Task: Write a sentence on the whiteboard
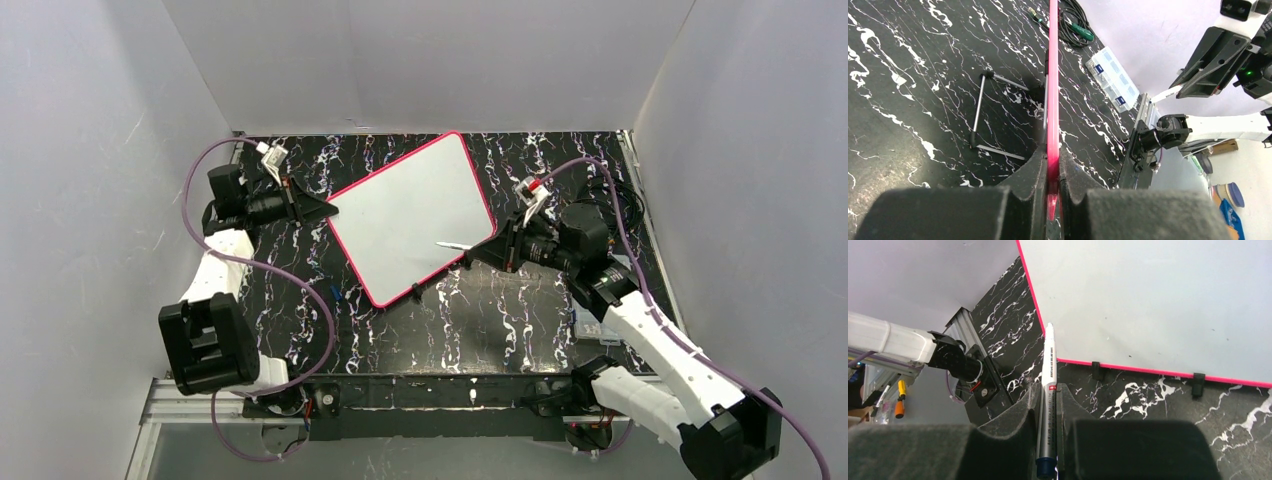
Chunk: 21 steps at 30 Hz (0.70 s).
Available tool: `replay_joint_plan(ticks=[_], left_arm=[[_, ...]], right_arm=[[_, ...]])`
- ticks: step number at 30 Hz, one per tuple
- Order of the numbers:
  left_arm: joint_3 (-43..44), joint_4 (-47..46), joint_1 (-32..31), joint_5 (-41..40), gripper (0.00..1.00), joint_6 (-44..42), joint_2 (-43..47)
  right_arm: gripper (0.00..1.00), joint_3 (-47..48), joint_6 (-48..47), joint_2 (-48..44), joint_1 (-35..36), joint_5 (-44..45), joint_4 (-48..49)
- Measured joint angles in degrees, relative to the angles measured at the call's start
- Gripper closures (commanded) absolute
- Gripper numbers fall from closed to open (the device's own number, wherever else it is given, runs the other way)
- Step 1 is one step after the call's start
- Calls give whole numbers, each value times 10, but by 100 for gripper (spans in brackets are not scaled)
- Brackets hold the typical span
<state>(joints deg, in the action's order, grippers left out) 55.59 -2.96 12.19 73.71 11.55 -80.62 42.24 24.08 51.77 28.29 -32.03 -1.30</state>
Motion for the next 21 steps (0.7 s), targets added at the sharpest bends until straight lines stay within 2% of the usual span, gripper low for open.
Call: replay_joint_plan(ticks=[10,21], left_arm=[[-24,45,-27,-19,100,-50,75],[-24,84,-49,-35,100,-76,95]], right_arm=[[99,0,13,46,83,65,71],[99,17,19,97,147,134,125]])
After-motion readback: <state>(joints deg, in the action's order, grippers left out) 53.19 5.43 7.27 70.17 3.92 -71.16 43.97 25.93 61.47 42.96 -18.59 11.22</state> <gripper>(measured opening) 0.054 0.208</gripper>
